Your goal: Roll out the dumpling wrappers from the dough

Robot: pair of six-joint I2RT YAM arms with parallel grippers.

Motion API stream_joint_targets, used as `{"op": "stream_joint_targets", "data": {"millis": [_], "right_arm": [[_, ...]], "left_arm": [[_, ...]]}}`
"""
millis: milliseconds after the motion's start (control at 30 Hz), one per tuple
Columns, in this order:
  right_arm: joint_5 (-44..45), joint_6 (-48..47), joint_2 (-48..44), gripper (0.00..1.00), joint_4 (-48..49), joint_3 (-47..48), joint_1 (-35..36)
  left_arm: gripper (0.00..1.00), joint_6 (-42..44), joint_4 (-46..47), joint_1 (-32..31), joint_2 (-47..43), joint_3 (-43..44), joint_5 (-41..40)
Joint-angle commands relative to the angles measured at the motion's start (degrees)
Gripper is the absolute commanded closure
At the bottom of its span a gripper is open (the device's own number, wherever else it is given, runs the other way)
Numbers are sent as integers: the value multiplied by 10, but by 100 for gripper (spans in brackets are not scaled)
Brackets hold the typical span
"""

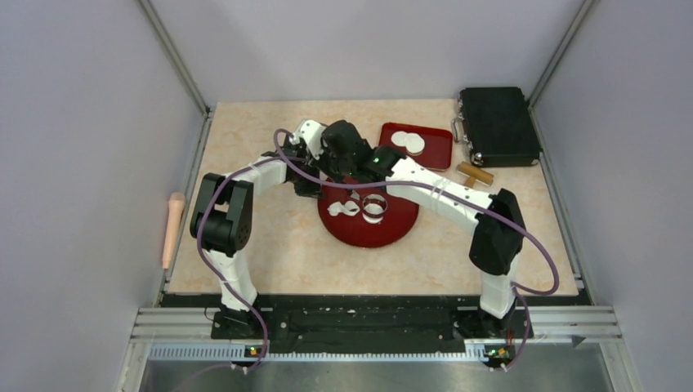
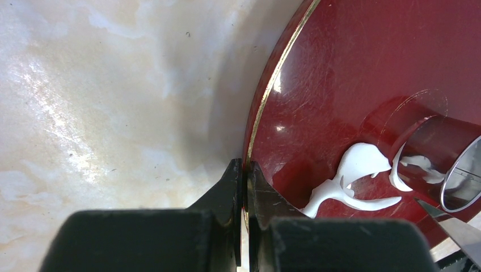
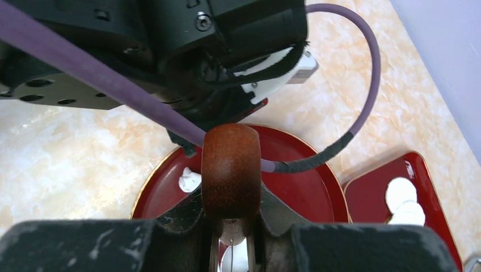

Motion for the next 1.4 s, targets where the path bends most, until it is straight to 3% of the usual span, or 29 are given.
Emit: {"op": "stream_joint_targets", "data": {"millis": [0,433,767,1100,1367], "right_arm": [[85,43,0,100,45,11,4],[191,190,51,100,49,24,26],[245,197,66,100,62,17,41],[141,222,62,100,59,-11,41],[20,238,54,100,28,40,36]], "left_arm": [[98,2,-30,6,-14,-10,10],[95,0,-26,14,-22,-13,19],[95,-2,-24,22,-24,-16,31],[97,-4,-24,27,-26,-18,38],[100,-5,-23,28,-25,-20,42]]}}
